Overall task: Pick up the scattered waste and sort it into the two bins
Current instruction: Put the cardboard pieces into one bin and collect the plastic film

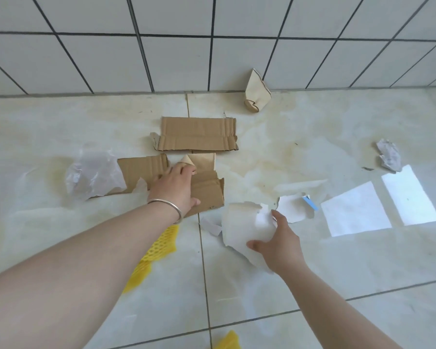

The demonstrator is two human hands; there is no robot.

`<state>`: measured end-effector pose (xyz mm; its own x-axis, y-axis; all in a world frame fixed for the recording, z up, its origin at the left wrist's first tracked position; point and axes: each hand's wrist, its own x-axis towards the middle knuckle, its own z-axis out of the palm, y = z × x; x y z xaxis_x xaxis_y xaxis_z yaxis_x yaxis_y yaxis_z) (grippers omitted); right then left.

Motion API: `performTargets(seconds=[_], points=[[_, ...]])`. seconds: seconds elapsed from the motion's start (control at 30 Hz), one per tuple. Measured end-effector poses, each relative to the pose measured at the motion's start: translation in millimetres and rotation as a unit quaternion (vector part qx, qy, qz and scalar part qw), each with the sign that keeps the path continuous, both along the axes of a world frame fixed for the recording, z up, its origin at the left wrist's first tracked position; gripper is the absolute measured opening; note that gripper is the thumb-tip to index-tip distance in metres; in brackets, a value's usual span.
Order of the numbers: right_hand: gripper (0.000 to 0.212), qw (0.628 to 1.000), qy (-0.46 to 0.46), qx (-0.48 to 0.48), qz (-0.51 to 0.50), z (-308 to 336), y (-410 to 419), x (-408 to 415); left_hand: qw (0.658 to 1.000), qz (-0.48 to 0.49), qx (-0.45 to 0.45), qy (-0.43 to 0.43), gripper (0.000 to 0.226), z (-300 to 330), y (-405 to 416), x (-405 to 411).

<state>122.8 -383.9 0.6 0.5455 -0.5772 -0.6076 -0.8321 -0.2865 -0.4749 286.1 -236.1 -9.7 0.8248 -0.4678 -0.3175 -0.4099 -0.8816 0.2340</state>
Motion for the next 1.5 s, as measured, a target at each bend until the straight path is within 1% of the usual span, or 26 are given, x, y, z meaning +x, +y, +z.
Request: performTargets(seconds=[0.07, 0.13, 0.23, 0.3, 0.37, 0.47, 0.53, 0.57, 0.63, 0.7, 0.8, 0.83, 0.87, 0.93, 1.03, 1.07, 1.13, 1.23, 1.27, 1.33, 1.43, 1.5], points=[[0.080, 0.998, -0.018, 0.022, -0.049, 10, -10, -2, 1.000, -0.020, 0.021, -0.011, 0.068, -1, 0, -2], [0.068, 0.995, -0.038, 0.013, -0.094, 20, -24, 1, 0.998, -0.037, 0.043, -0.023, 0.063, -1, 0, -5], [0.048, 0.979, -0.109, 0.008, -0.172, 32, -49, 14, 0.998, -0.043, 0.051, -0.020, 0.043, 2, 2, -6], [0.045, 0.972, -0.124, 0.001, -0.199, 36, -66, 27, 0.999, -0.034, 0.028, -0.009, 0.034, 9, 5, -6], [0.052, 0.976, -0.100, -0.024, -0.193, 33, -80, 40, 0.999, -0.028, -0.013, -0.017, 0.030, 18, 5, -4], [0.069, 0.986, -0.018, -0.094, -0.137, 18, -87, 53, 0.997, -0.011, -0.063, -0.041, 0.032, 33, 1, 9], [0.071, 0.988, 0.015, -0.104, -0.111, 6, -84, 53, 0.995, 0.003, -0.090, -0.044, 0.035, 38, -5, 22], [0.070, 0.989, 0.029, -0.104, -0.102, 1, -81, 51, 0.994, 0.011, -0.102, -0.032, 0.036, 38, -8, 27], [0.068, 0.989, 0.048, -0.112, -0.089, -8, -75, 45, 0.992, 0.033, -0.123, 0.018, 0.037, 33, -14, 35], [0.062, 0.988, 0.052, -0.114, -0.091, -13, -68, 38, 0.991, 0.033, -0.109, 0.065, 0.036, 23, -17, 38], [0.053, 0.990, 0.033, -0.096, -0.100, -18, -61, 27, 0.994, -0.001, -0.013, 0.110, 0.044, 10, -15, 37], [0.051, 0.990, 0.029, -0.090, -0.100, -18, -60, 23, 0.993, -0.013, 0.018, 0.112, 0.044, 6, -15, 36], [0.049, 0.991, 0.027, -0.086, -0.100, -19, -59, 20, 0.994, -0.023, 0.033, 0.100, 0.040, 3, -15, 35], [0.048, 0.991, 0.020, -0.078, -0.107, -18, -59, 14, 0.997, -0.029, 0.029, 0.063, 0.025, 1, -15, 32], [0.049, 0.988, -0.008, -0.042, -0.147, -13, -61, 10, 0.999, -0.020, 0.013, 0.040, 0.021, 7, -16, 29], [0.048, 0.986, -0.027, -0.028, -0.160, -11, -62, 8, 0.999, -0.012, 0.001, 0.034, 0.020, 9, -16, 28], [0.049, 0.981, -0.081, 0.002, -0.179, -5, -60, 7, 0.997, 0.040, -0.058, 0.040, 0.020, 17, -15, 29], [0.053, 0.970, -0.153, 0.044, -0.186, 9, -52, 9, 0.976, 0.132, -0.157, 0.067, 0.028, 35, -10, 33], [0.053, 0.972, -0.154, 0.048, -0.169, 13, -47, 12, 0.970, 0.151, -0.178, 0.064, 0.029, 42, -7, 34], [0.051, 0.983, -0.124, 0.058, -0.119, 18, -34, 18, 0.961, 0.176, -0.208, 0.047, 0.028, 56, 0, 35], [0.047, 0.988, -0.081, 0.123, -0.041, 16, -3, 31, 0.943, 0.223, -0.248, 0.020, 0.017, 76, 20, 34], [0.045, 0.990, -0.059, 0.122, 0.026, 10, 21, 41, 0.931, 0.253, -0.262, 0.005, 0.018, 88, 37, 32]])
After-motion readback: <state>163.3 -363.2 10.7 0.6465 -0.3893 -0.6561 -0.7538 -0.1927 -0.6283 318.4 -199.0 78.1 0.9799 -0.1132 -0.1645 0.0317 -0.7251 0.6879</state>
